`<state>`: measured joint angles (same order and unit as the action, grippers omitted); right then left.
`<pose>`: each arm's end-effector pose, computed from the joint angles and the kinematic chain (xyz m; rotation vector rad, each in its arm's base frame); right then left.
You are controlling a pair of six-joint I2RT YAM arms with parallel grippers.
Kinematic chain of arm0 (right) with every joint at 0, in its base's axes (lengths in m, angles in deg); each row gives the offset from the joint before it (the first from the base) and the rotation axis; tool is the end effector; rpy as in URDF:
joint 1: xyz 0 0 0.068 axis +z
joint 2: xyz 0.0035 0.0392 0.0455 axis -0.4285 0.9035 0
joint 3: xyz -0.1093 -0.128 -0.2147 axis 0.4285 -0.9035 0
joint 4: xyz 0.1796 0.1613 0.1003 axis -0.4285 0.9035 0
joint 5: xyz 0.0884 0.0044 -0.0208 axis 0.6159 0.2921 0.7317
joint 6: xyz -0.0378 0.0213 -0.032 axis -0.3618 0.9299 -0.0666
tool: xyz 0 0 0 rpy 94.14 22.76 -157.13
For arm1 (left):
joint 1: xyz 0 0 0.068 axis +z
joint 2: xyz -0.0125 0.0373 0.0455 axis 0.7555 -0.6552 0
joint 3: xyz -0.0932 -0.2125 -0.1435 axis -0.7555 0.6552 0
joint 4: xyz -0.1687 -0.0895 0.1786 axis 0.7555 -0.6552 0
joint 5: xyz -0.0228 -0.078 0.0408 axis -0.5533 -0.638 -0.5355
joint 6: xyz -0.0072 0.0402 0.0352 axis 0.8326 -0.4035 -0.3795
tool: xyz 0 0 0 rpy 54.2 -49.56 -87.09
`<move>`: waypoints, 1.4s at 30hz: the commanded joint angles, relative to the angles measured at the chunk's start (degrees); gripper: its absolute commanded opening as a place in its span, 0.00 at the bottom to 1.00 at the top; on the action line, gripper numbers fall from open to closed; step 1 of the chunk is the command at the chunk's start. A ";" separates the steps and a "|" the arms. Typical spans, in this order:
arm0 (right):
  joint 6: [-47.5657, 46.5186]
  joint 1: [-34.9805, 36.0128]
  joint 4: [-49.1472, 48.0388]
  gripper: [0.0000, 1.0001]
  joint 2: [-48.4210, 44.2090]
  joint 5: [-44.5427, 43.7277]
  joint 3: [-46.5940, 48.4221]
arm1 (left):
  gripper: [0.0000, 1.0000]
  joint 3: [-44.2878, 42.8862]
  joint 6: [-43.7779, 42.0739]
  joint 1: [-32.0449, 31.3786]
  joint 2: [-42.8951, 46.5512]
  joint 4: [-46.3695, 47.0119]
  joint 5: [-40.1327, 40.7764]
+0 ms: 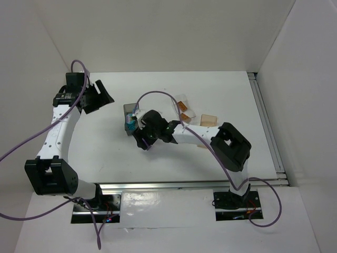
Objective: Sort the legos into containers by color
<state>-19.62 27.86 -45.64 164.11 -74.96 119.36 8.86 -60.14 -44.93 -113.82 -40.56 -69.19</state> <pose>0.2497 0.3438 0.1973 -1.0645 2.1490 0.6890 0.3069 0.0185 0.3561 -0.6075 2.2217 -0.3437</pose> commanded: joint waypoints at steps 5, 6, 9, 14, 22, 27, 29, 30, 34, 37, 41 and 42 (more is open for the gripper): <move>-0.78 1.52 0.64 0.61 1.05 -9.87 3.70 | 0.83 0.36 -1.02 0.16 -0.31 1.63 -1.14; -0.78 1.52 0.64 0.59 1.05 -9.87 3.70 | 0.83 0.36 -1.02 0.16 -0.31 1.63 -1.14; -0.78 1.52 1.42 0.61 1.58 -10.40 4.31 | 0.83 0.36 -1.02 0.16 -0.31 1.63 -1.14; -0.78 1.52 2.05 0.64 3.60 -9.87 4.93 | 0.83 0.89 -1.55 0.16 -0.31 1.63 -1.14; -0.78 1.52 2.05 0.59 4.83 -9.87 4.93 | 0.83 0.89 -1.55 0.16 -0.31 1.63 -1.14; 0.45 1.52 2.22 0.27 2.30 -11.19 4.41 | 0.83 1.41 -2.08 0.16 -0.31 2.32 -2.80; 0.98 1.52 2.75 0.20 -0.25 -10.32 3.71 | 0.87 2.11 -2.60 0.16 -0.31 4.50 -5.43; 1.68 0.74 2.05 0.19 -4.70 -8.57 1.00 | 0.88 2.12 -3.56 0.16 0.30 6.18 -8.14; 6.67 -8.02 -5.32 0.18 -18.78 8.02 -9.37 | 0.88 4.58 -8.13 -1.32 0.84 13.48 -29.90; 10.63 -14.62 -10.16 0.16 -26.53 21.04 -15.18 | 0.89 5.90 -10.16 -1.94 -0.39 16.99 -43.88; 16.95 -20.69 -17.52 0.13 -31.46 35.63 -20.02 | 0.89 9.14 -10.16 -5.01 -1.71 24.53 -59.80; 18.72 -21.67 -19.73 0.13 -32.16 38.09 -20.99 | 0.89 10.54 -10.16 -7.11 -1.71 25.78 -61.50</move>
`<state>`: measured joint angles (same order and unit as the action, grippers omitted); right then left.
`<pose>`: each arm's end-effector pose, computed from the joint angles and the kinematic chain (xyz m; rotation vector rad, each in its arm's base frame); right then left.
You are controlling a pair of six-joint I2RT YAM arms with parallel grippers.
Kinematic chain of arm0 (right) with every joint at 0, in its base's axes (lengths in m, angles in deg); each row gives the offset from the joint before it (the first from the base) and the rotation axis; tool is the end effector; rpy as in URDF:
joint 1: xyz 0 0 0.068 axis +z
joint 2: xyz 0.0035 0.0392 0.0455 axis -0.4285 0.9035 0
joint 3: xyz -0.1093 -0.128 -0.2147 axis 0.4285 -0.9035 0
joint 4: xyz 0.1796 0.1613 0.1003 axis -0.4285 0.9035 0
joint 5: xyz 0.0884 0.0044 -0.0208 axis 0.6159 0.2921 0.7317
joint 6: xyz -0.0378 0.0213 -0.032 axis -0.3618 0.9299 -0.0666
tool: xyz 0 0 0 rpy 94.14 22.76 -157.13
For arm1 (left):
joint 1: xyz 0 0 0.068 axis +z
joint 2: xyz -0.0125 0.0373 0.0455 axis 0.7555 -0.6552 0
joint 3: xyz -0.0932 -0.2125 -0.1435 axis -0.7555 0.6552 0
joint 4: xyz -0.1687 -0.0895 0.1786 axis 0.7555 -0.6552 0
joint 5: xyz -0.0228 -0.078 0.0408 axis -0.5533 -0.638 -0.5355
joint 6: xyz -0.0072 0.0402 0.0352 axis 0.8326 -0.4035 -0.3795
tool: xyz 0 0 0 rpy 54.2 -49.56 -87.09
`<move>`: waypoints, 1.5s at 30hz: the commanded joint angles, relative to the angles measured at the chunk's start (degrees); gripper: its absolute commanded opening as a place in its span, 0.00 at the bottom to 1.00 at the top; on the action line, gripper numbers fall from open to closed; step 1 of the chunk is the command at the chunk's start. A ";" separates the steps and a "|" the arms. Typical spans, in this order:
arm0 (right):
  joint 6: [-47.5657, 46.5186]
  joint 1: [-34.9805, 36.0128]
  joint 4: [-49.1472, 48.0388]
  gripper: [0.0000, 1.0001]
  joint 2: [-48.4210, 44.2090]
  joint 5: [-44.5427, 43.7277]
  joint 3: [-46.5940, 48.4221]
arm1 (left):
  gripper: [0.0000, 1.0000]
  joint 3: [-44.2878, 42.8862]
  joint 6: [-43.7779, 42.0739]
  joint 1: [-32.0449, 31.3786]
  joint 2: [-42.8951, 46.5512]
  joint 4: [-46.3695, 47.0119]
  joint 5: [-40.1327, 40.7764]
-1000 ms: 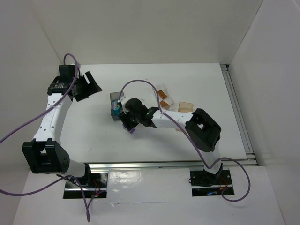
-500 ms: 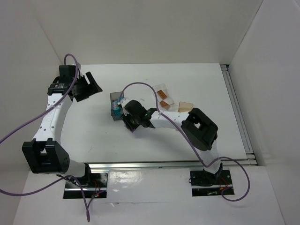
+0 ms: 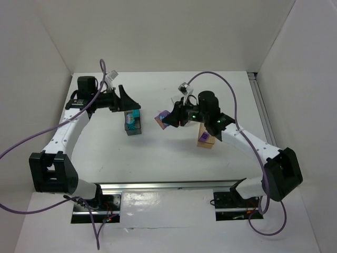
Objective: Sort the legos into containers by color
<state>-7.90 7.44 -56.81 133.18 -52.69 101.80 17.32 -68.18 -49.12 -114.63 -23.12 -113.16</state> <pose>0.2569 0.1879 0.3062 -0.6758 1.8634 1.0935 0.3154 -0.0275 0.3355 0.1376 2.1124 -1.1435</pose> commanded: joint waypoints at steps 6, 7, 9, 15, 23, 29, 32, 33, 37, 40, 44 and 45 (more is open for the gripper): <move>21.33 -5.22 -26.23 0.13 -4.32 26.47 -9.77 | 0.91 4.12 -3.60 -11.62 -0.55 14.16 -21.06; 22.56 -5.22 -27.64 0.13 -4.32 27.00 -10.29 | 0.91 4.12 -3.61 -12.16 -0.55 14.16 -21.06; 23.19 -5.22 -28.36 0.13 -4.32 27.62 -10.30 | 0.90 3.51 -5.53 -13.39 -2.04 12.85 -22.64; 23.81 -5.22 -28.36 0.13 -4.32 27.62 -9.77 | 0.88 2.28 -9.58 -15.76 -2.84 11.00 -27.21; 25.73 -5.22 -31.08 0.13 -2.56 27.62 -9.25 | 0.74 0.70 -10.73 -19.19 -3.37 9.85 -28.44; 25.74 -5.22 -31.08 0.13 -2.03 27.01 -9.77 | 0.25 -1.06 -11.96 -19.19 -4.42 7.92 -29.59; 25.12 -7.06 -28.63 0.13 -3.25 24.39 -10.56 | 0.03 -2.46 -14.41 -19.19 -4.94 3.73 -28.80; 23.99 -9.42 -27.31 0.13 -4.22 22.54 -10.56 | 0.00 -3.00 -15.38 -19.19 -4.95 1.96 -27.58; 17.93 -14.26 -8.26 0.13 -12.03 0.69 -10.56 | 0.00 -3.53 -17.41 -17.27 -6.18 -0.96 -25.81; 17.21 -15.50 1.77 0.13 -16.88 -15.32 -11.18 | 0.00 -3.53 -17.41 -15.94 -7.41 -1.58 -24.76; 17.21 -15.50 15.11 0.14 -16.89 -29.48 -10.04 | 0.00 -4.23 -12.17 -16.55 -9.69 0.42 -19.58; 16.61 -15.50 16.89 0.14 -16.36 -33.94 -10.04 | 0.00 -5.54 -10.40 -17.34 -9.69 1.14 -17.48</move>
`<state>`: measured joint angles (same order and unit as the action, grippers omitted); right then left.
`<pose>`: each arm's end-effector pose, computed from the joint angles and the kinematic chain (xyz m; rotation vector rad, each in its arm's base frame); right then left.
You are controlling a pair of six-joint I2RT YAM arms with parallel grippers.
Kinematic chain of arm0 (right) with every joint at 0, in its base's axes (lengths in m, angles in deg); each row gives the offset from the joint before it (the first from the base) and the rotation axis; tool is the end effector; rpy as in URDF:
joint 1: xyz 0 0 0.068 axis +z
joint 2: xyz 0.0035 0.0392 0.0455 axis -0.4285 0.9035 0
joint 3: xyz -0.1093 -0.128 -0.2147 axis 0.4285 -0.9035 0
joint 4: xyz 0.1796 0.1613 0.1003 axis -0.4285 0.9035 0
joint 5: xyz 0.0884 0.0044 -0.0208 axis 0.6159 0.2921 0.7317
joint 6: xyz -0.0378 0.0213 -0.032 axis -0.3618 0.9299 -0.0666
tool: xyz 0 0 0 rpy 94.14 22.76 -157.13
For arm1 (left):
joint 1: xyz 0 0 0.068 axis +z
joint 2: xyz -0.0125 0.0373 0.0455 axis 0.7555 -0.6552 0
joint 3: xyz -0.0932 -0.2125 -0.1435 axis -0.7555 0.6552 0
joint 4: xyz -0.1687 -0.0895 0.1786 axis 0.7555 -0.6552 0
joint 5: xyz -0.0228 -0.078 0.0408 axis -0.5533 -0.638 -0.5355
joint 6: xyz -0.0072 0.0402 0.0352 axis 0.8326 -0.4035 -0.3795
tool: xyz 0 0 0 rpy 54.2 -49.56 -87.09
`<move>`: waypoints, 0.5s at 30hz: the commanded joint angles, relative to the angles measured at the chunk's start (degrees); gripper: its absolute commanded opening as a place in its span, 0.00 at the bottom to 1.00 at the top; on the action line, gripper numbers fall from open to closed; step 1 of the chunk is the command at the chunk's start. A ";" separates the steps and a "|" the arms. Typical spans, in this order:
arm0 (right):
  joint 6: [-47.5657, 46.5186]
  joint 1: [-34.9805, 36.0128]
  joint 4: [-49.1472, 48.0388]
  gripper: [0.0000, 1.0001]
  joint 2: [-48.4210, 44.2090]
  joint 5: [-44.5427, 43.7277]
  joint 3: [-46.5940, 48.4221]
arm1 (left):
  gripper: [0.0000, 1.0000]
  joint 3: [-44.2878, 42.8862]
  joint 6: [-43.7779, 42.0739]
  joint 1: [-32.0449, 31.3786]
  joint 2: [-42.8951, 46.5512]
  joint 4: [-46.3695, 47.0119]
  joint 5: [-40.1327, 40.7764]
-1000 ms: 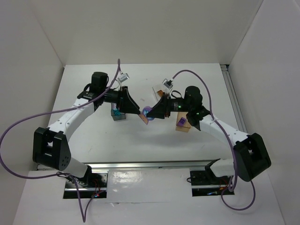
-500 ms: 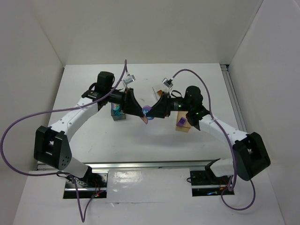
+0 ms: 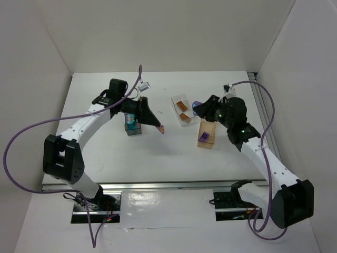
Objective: Sort the legos into containers by color
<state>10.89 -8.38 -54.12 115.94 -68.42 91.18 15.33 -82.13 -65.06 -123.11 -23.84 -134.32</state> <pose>0.2376 0.0828 0.3143 0.0932 1.8899 0.8884 0.3159 -0.1255 0.3072 0.8300 1.9685 -1.6069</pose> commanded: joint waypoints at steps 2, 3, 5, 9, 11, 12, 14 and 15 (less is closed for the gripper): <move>-2.20 0.32 17.80 0.18 2.55 -22.10 0.59 | 0.00 -4.70 8.80 -2.72 -2.79 3.79 10.68; -2.81 0.32 17.82 0.18 2.56 -23.08 0.59 | 0.00 -6.62 10.06 -4.82 -3.40 3.80 14.12; -2.81 0.32 17.82 0.18 4.04 -25.89 -1.25 | 0.00 -8.12 13.82 -6.59 -4.55 4.94 20.62; -2.81 0.32 15.19 0.20 6.77 -26.51 -3.36 | 0.00 -12.77 20.96 -10.81 -8.49 5.65 33.65; -2.81 0.32 13.79 0.25 9.39 -25.82 -3.37 | 0.00 -14.19 22.72 -11.69 -10.00 5.65 37.87; -2.81 0.32 13.08 0.32 10.11 -25.81 -3.37 | 0.00 -14.72 24.20 -11.70 -10.61 5.65 38.76; -3.34 0.32 12.38 0.64 11.17 -26.33 -2.59 | 0.00 -16.56 25.36 -13.53 -12.55 4.87 40.34; -3.86 0.32 12.37 0.76 11.87 -26.34 -2.58 | 0.00 -17.26 25.36 -13.54 -13.16 3.46 40.96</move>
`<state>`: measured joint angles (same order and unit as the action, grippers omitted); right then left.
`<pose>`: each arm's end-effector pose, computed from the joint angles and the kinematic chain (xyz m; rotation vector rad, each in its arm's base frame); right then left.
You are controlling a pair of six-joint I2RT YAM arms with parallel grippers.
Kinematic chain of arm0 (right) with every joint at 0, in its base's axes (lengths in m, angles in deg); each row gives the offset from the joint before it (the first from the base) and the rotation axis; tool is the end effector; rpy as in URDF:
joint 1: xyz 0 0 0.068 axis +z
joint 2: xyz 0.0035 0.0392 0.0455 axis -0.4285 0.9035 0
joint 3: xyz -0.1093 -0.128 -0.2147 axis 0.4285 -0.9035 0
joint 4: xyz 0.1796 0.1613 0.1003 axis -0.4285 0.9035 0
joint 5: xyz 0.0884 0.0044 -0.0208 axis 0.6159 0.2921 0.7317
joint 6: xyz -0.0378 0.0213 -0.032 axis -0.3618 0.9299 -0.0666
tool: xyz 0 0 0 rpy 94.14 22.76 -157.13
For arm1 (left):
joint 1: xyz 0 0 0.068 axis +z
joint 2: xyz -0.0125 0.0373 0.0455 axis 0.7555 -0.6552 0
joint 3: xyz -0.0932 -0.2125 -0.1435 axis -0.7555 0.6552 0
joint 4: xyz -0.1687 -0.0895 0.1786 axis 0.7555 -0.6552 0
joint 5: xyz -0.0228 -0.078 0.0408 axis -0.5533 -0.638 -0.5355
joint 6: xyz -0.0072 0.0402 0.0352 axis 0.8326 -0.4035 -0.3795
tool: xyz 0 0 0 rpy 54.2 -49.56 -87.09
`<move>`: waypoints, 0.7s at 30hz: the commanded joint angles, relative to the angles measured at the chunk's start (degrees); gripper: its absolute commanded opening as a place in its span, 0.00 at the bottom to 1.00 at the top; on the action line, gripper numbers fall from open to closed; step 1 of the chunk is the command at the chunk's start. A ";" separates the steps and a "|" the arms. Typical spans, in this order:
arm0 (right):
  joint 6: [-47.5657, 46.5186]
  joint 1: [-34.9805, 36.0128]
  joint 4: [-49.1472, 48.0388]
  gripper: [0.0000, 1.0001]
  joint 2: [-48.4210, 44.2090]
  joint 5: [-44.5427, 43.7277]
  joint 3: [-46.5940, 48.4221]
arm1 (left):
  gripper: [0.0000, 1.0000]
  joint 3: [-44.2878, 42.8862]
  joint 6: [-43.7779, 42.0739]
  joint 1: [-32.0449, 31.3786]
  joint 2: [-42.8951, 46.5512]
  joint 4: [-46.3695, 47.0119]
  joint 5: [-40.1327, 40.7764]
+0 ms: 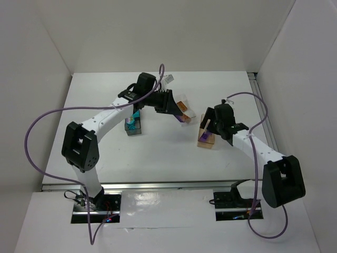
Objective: Sort the legos into containers by color
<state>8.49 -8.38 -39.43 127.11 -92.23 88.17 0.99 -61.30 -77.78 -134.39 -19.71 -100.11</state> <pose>0.2549 0.0728 0.2243 0.3891 2.2880 0.2862 0.3502 -0.2161 0.3149 0.4224 2.2428 -1.2402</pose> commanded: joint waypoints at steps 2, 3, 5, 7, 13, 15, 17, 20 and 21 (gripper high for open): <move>-1.99 -0.20 -1.18 0.91 1.31 -2.54 2.80 | 0.00 -4.33 4.00 -1.35 -2.58 -1.30 7.54; -2.60 -0.21 -0.65 0.93 1.32 -3.14 3.42 | 0.00 -4.34 3.40 -1.35 -2.59 -2.08 8.07; -3.21 -0.21 1.11 0.95 -0.78 -5.85 4.21 | 0.00 -5.91 2.86 -2.83 -3.11 -2.61 9.39; -3.22 -0.21 2.34 0.95 -3.15 -8.41 4.75 | 0.00 -8.11 2.34 -4.07 -5.47 -3.66 10.88; 3.26 -2.40 10.24 1.00 -13.70 -21.85 4.75 | 0.00 -18.91 3.65 -10.13 -13.74 -5.78 16.85; 5.73 -2.93 14.46 1.00 -17.47 -27.37 4.22 | 0.00 -23.83 4.27 -11.37 -18.22 -6.47 18.70; 8.64 -2.93 17.88 1.00 -19.76 -29.77 3.52 | 0.00 -27.52 5.49 -11.98 -21.47 -7.54 19.33; 9.87 -3.46 19.92 1.00 -24.16 -31.80 2.12 | 0.20 -33.59 5.50 -13.13 -26.84 -9.98 19.33; 9.87 -3.98 20.44 1.00 -25.13 -31.80 2.11 | 0.32 -35.43 5.50 -13.82 -27.81 -10.00 19.33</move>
<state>15.02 -11.46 -24.28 104.61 -117.97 90.18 -30.09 -57.28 -91.31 -160.18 -27.12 -82.43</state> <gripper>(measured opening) 0.999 0.368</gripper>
